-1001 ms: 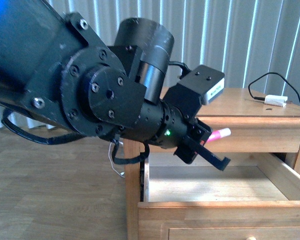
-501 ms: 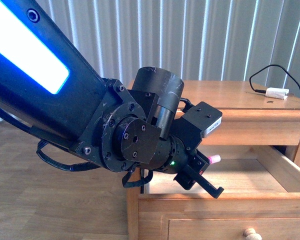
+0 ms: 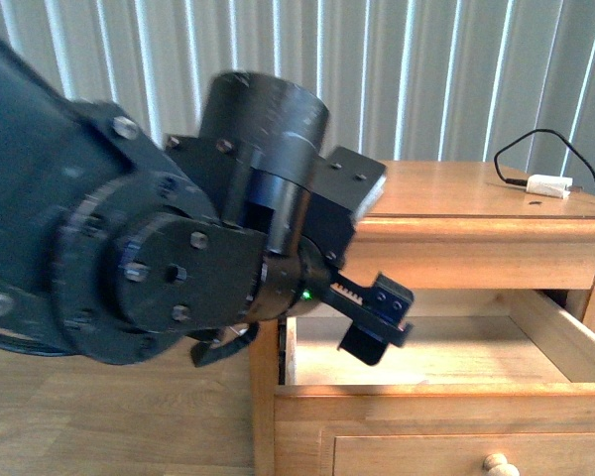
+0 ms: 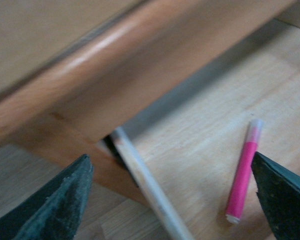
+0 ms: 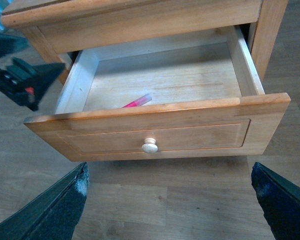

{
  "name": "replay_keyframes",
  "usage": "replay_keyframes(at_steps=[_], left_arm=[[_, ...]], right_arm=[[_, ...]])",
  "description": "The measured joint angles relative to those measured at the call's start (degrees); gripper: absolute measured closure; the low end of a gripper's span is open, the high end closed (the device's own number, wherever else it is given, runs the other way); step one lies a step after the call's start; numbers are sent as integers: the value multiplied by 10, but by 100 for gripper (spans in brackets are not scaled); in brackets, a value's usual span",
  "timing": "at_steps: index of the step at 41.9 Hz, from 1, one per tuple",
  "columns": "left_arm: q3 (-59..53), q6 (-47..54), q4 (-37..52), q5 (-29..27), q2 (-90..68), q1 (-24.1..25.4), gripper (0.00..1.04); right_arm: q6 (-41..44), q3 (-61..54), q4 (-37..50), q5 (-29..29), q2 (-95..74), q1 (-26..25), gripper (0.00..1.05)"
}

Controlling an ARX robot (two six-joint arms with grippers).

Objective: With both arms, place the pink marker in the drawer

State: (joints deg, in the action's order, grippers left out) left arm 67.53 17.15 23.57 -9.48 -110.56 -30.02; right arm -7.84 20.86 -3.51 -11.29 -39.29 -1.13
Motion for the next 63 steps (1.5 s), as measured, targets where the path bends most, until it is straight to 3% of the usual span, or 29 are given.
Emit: replay_keyframes(at_steps=[2,13,17,25,29,39,44,48,55,60,63], left_arm=[[-26,-10,14,-22,29,7,4],[-178,-45,64,-80,212,35,6],[-266,-54,58,-129,323,37,6],[-401,-96,-21,-224,521,36,6],[-457,-153,-103,-261,647,36,6],[-485,-206,-146,-261,732,46,6],[-548,-184,-41,-100,775,100,31],[-576,-180,-41,-61,812,140,51],[-601,-177,-53,-21,847,177,76],[-621,-177,-68,8,883,210,101],[-630,-175,-78,23,902,225,101]], right_arm=[[0,0,0,0,0,0,9],[0,0,0,0,0,0,9],[0,0,0,0,0,0,9],[0,0,0,0,0,0,9],[0,0,0,0,0,0,9],[0,0,0,0,0,0,9],[0,0,0,0,0,0,9],[0,0,0,0,0,0,9],[0,0,0,0,0,0,9],[0,0,0,0,0,-1,9],[0,0,0,0,0,-1,9]])
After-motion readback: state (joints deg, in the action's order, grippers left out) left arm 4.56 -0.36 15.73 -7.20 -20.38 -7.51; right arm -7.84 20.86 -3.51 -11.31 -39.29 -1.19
